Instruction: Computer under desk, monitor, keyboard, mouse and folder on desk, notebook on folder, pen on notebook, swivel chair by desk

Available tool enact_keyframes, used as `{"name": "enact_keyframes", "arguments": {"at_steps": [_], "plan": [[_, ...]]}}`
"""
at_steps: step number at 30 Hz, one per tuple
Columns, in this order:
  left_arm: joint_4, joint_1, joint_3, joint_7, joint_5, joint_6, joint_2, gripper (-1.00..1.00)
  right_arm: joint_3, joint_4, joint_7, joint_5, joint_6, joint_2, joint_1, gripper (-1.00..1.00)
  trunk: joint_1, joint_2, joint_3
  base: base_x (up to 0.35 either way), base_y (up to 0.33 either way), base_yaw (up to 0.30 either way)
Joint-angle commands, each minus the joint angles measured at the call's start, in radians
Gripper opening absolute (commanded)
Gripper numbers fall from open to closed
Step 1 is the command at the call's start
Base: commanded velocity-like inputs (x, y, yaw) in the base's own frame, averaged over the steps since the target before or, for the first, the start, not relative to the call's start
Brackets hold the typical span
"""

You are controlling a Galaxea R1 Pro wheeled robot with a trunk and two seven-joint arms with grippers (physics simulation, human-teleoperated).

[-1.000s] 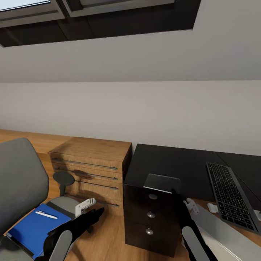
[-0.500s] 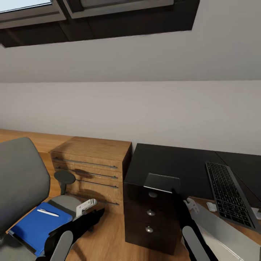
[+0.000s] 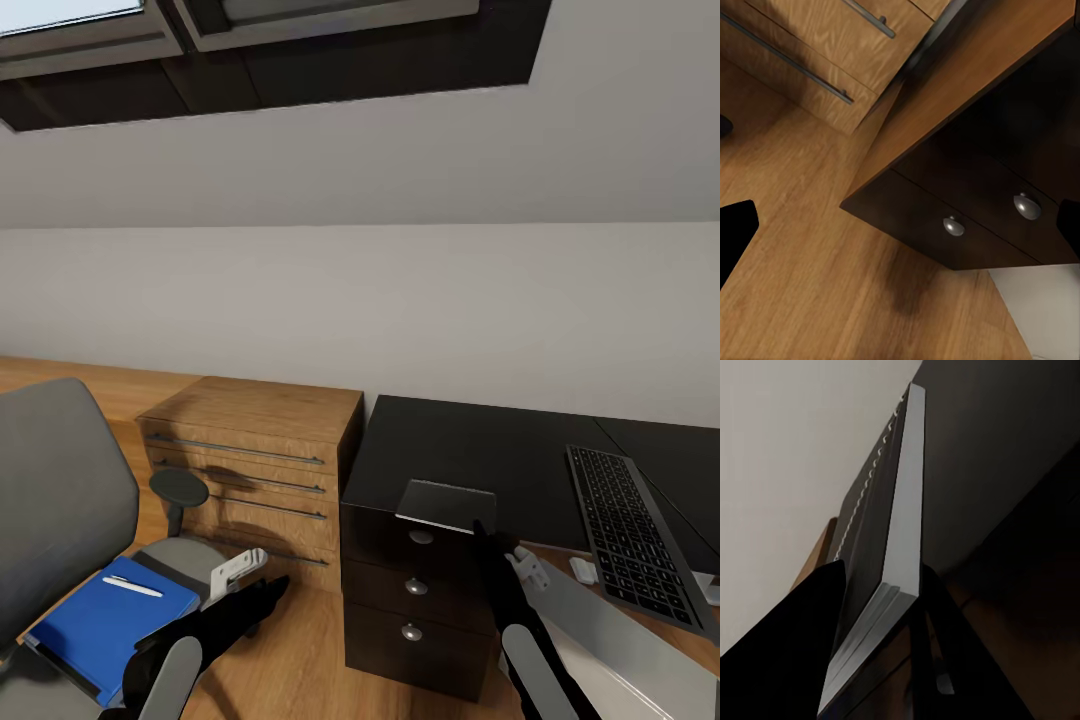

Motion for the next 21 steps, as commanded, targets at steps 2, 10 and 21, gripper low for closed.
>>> {"name": "enact_keyframes", "arguments": {"at_steps": [2,10,21], "plan": [[-0.001,-0.001,0.0,0.01,0.011,0.002,0.0,1.0,0.001,0.001,0.005,-0.01,-0.005,-0.001,-0.001,-1.0,0.0,-0.001,-0.001,0.0,0.0,0.0],[0.0,-0.001,0.0,0.01,0.011,0.002,0.0,1.0,-0.002,0.001,0.006,-0.013,-0.005,-0.001,-0.001,-1.0,0.0,-0.001,-0.001,0.0,0.0,0.0],[0.0,-0.001,0.0,0.01,0.011,0.002,0.0,1.0,-0.001,0.0,0.006,-0.014,-0.006,0.002,-0.001,-1.0,0.0,-0.001,-0.001,0.0,0.0,0.0]]}}
